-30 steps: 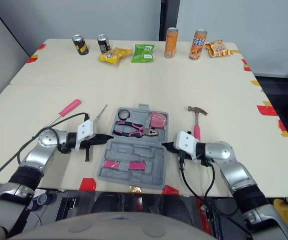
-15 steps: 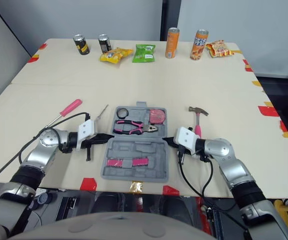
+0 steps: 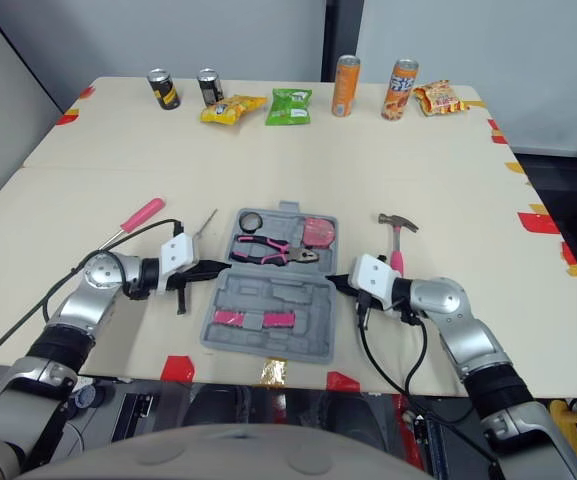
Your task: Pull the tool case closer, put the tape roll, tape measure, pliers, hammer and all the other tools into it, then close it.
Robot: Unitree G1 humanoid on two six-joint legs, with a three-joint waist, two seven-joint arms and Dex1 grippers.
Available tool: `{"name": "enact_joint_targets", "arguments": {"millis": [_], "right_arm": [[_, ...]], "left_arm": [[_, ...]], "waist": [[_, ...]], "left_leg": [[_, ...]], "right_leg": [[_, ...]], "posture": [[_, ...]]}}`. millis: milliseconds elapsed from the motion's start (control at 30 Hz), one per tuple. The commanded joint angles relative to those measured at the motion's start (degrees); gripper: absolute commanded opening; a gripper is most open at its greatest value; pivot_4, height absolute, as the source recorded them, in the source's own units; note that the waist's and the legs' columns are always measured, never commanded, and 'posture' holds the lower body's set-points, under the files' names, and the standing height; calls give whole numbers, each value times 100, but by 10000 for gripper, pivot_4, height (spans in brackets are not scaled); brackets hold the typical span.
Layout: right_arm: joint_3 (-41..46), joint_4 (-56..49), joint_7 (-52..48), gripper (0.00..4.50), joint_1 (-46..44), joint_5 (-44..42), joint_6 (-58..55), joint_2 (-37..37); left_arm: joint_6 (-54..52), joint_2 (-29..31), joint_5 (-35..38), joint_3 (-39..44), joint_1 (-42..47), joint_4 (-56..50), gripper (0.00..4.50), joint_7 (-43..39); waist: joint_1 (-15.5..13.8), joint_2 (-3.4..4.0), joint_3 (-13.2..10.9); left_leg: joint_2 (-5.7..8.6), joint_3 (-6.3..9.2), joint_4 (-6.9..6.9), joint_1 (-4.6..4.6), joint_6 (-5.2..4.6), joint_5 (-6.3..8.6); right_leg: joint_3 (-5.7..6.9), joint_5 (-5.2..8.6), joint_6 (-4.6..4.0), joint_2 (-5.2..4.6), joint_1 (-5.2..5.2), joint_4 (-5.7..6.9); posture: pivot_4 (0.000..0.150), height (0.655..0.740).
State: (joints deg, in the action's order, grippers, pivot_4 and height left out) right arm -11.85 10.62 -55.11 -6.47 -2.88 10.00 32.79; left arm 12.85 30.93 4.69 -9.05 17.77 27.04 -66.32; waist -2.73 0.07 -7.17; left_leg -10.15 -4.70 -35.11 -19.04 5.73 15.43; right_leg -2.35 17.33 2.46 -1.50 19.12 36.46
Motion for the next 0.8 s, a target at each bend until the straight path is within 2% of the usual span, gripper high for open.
{"name": "enact_joint_targets", "arguments": {"millis": [33, 800], "right_arm": [[-53, 42, 97, 456, 25, 117, -59, -26], [-50, 127, 304, 456, -50, 236, 19, -113]], "left_arm": [[-149, -12, -45, -182, -167, -141, 0, -92], [-387, 77, -11, -131, -381, -466, 0, -153]], "waist": [[7, 0, 0], [48, 1, 0]], "left_leg": [[0, 0, 1, 0, 0, 0], [-1, -3, 10, -6, 0, 0]], "right_leg": [[0, 0, 0, 0, 0, -3], [-1, -12, 17, -5, -6, -39]], "posture": [[1500, 7400], [1500, 7400]]}}
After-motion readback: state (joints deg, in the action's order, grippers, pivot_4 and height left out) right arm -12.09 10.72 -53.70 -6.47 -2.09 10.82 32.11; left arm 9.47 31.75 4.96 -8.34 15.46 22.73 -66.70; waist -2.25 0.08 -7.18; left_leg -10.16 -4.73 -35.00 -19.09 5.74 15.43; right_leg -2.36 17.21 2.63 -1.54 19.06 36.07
